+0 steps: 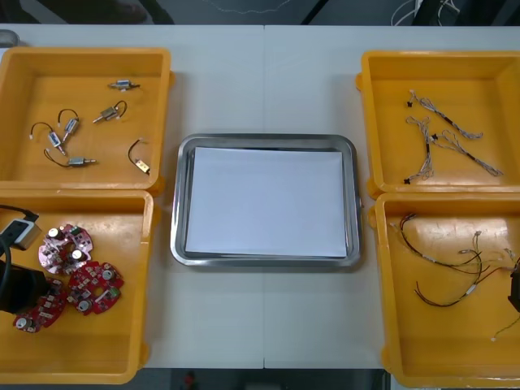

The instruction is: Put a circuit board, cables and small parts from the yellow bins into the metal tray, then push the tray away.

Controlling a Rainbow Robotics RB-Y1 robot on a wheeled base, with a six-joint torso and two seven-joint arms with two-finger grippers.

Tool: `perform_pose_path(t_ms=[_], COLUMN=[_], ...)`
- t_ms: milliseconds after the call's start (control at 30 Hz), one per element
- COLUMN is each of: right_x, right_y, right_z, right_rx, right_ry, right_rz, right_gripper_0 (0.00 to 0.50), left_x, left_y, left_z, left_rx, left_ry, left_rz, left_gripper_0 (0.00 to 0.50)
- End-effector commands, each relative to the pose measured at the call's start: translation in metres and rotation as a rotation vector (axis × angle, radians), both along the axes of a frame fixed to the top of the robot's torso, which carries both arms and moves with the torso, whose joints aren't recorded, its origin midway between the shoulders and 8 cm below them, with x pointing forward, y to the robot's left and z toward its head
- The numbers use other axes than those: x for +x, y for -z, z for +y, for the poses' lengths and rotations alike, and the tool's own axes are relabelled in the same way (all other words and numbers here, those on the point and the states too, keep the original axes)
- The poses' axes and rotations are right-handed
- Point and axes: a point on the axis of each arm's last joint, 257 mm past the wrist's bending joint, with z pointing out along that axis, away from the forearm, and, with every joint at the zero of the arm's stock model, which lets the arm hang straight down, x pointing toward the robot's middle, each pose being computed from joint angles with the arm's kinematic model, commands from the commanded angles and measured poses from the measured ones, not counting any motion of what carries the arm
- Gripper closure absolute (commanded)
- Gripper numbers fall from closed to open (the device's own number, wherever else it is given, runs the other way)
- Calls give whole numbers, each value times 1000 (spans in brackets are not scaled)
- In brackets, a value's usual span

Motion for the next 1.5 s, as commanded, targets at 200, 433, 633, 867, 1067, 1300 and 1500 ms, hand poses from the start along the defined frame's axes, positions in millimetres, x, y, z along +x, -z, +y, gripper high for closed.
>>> perform_pose_path(t_ms=[200, 433, 633, 867, 1067, 1300, 1500], right_x=[-1, 6, 7, 6, 12, 20, 20], right_y=[-69, -105, -127, -142, -153, -158, -154], right_z=[8, 26, 42, 70, 89, 107, 120], right_rx=[-72, -103, -138, -152, -162, -199, -209], right_ry=[-56, -128, -245, -396, -477, -561, -616], right_rz=[-39, -100, -123, -130, -149, -146, -131], right_gripper_0=[500, 500, 500, 500, 500, 500, 500], left_x=[-19, -20, -11, 1, 17, 35, 46], left_y=[-51, -89, -124, -155, -164, -170, -170], left_z=[24, 17, -4, -40, -82, -142, -187], left_rx=[70, 93, 120, 163, 177, 170, 183], left_ry=[1, 34, 97, 198, 311, 386, 448], left_rz=[21, -3, -28, -52, -62, -72, -77], left_gripper_0=[500, 500, 500, 500, 500, 500, 500])
